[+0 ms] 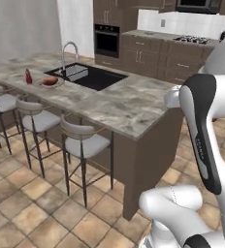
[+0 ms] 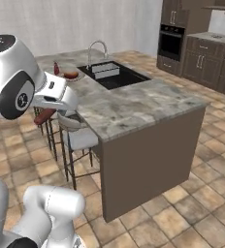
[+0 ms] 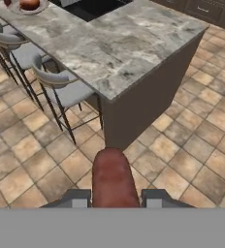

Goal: Move the hot dog bun to the plate on the dining table and place the condiment next to that plate. Then navigate to the fridge and take the sausage and place it on the plate as well.

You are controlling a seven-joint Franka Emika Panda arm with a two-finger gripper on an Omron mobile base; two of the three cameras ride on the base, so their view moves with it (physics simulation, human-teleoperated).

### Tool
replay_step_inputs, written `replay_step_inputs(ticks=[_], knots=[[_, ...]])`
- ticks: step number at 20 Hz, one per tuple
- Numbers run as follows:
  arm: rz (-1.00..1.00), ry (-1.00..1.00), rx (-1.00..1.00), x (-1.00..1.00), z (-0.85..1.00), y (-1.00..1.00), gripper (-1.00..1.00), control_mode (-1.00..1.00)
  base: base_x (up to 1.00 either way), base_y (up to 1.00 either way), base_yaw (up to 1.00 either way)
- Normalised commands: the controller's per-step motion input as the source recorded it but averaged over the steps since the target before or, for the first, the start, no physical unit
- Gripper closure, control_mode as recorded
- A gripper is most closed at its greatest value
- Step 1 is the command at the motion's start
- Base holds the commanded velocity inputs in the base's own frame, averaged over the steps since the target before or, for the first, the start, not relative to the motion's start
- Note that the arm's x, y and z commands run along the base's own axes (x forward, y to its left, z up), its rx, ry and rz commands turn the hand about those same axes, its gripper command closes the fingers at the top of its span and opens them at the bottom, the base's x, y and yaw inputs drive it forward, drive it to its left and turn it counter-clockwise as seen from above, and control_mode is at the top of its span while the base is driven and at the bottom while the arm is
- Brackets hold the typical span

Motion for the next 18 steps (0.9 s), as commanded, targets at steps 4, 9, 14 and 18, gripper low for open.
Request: replay_step_inputs(ticks=[4,9,14,18], knots=[[0.0,0.0,0.0,0.0,0.0,0.0,1.0,1.0,0.38,1.0,-0.33],[0.0,0.0,0.0,0.0,0.0,0.0,1.0,1.0,0.32,1.0,-0.32],[0.0,0.0,0.0,0.0,0.0,0.0,1.0,1.0,0.2,1.0,-0.31],[0.0,0.0,0.0,0.0,0.0,0.0,1.0,1.0,0.13,1.0,-0.31]])
